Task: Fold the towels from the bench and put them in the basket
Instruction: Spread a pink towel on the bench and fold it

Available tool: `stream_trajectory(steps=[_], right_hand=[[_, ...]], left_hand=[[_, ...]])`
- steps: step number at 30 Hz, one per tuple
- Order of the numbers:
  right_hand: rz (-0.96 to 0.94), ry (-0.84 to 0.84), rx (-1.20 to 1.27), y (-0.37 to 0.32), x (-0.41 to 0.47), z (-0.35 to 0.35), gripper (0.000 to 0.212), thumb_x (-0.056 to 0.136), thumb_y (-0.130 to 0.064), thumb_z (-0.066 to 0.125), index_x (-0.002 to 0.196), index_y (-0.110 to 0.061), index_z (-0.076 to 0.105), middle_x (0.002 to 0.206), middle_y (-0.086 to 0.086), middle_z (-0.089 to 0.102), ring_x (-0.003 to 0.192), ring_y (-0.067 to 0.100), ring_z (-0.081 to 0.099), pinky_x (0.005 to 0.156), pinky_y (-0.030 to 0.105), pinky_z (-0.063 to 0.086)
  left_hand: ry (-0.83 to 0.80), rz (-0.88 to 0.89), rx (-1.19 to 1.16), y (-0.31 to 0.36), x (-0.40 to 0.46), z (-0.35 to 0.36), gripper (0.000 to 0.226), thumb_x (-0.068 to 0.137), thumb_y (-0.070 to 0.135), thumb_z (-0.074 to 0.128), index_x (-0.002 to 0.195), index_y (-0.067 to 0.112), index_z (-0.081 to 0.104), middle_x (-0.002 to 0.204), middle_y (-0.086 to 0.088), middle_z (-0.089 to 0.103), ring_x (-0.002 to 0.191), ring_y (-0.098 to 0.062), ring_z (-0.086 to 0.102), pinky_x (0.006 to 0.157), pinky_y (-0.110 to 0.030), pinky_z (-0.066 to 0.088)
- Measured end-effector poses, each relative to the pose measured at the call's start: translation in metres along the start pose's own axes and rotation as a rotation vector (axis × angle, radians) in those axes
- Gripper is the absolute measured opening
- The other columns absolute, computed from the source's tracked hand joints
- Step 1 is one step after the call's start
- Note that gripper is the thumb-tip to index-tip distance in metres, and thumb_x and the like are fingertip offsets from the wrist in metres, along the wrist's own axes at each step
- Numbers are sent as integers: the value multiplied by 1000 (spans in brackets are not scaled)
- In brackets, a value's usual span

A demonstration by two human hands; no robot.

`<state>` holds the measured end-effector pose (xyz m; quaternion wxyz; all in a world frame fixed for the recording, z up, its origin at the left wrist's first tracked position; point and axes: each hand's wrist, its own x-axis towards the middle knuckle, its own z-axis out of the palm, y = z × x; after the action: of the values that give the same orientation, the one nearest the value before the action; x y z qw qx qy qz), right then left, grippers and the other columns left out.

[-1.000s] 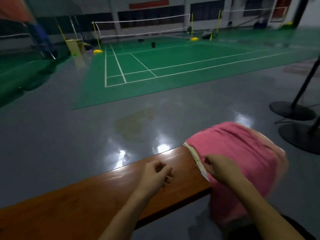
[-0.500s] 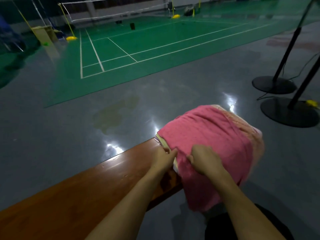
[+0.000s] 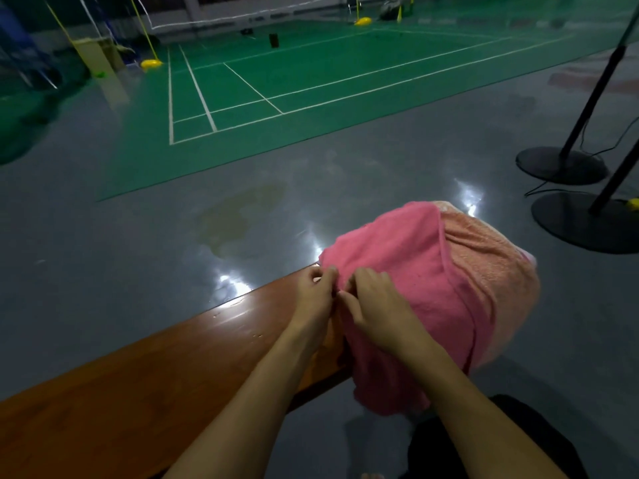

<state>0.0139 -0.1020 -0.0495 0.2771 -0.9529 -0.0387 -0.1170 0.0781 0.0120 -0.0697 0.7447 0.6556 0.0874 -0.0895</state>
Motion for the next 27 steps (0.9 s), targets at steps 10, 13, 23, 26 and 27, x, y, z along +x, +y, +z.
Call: stream_trajectory(steps=[10,13,23,26,27], right_hand=[[59,-221,-161,-41,-5,61,80,83,-80,18,136,-28,49,133,3,53,124,31,50,109,55,38],[105,-377,-185,-54,-11,85,95,79,-82,19,157,-28,26,158,11,33,149,39,29,120,70,19],[-197,-486,-328,-106,-6,162,83,100,-76,20,167,-29,10,175,11,-4,158,42,-16,121,72,-8],[-271,-466,-344,-121,-4,181,82,99,-77,13,167,-31,8,175,11,-1,159,41,-15,124,68,-7],[-281,-465,-345,-125,-3,186,81,99,-77,13,167,-32,7,175,12,-1,159,40,-14,125,67,-7]], left_hand=[[326,264,135,5,-1,-130,25,98,2,65,83,16,50,71,-1,51,60,-8,43,49,-18,37],[387,267,187,2,-10,-192,15,95,2,72,91,13,61,82,-3,63,72,-13,55,59,-17,46],[534,180,280,-24,-77,-361,33,88,-13,72,113,8,74,110,-3,73,105,-18,65,86,-29,52],[642,212,348,-23,-79,-382,23,89,-13,71,102,6,75,101,-8,73,95,-19,66,72,-18,54],[684,228,391,-23,-76,-388,21,90,-12,70,99,6,75,97,-7,72,92,-19,66,69,-13,53]])
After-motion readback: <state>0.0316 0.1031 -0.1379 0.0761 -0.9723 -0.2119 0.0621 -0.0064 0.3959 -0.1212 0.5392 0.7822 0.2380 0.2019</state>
